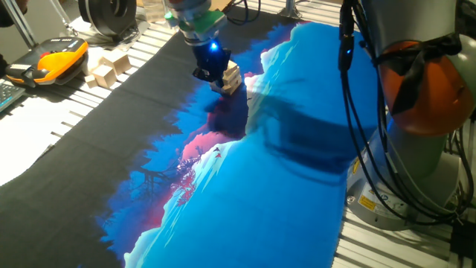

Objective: Play Jenga

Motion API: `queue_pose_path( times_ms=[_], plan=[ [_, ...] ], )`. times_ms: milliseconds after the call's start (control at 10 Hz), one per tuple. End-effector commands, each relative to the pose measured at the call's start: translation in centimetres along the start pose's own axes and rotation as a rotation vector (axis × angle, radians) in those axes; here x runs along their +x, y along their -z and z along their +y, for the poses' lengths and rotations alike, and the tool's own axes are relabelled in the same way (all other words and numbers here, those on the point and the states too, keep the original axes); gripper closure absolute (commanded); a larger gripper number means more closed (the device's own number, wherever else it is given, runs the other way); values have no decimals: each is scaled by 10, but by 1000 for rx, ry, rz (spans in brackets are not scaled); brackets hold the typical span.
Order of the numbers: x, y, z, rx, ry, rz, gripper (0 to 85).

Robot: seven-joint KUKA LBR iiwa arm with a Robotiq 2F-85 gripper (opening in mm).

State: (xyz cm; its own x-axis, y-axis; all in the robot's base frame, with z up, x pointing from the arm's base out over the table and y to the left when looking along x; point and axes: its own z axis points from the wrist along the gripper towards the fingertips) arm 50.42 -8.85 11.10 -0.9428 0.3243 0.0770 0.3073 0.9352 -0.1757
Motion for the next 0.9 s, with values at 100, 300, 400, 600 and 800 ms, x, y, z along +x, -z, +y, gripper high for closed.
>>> queue_pose_path(
  times_ms=[100,300,400,600,800],
  plan=[
    [0,0,0,1,-32,-6,850],
    [-2,-2,-4,-5,-95,-22,680],
    [-4,-5,-8,4,-100,-23,510],
    [-7,-13,-19,-9,-107,-20,510],
    [-7,-16,-23,-10,-121,-18,510]
  ],
)
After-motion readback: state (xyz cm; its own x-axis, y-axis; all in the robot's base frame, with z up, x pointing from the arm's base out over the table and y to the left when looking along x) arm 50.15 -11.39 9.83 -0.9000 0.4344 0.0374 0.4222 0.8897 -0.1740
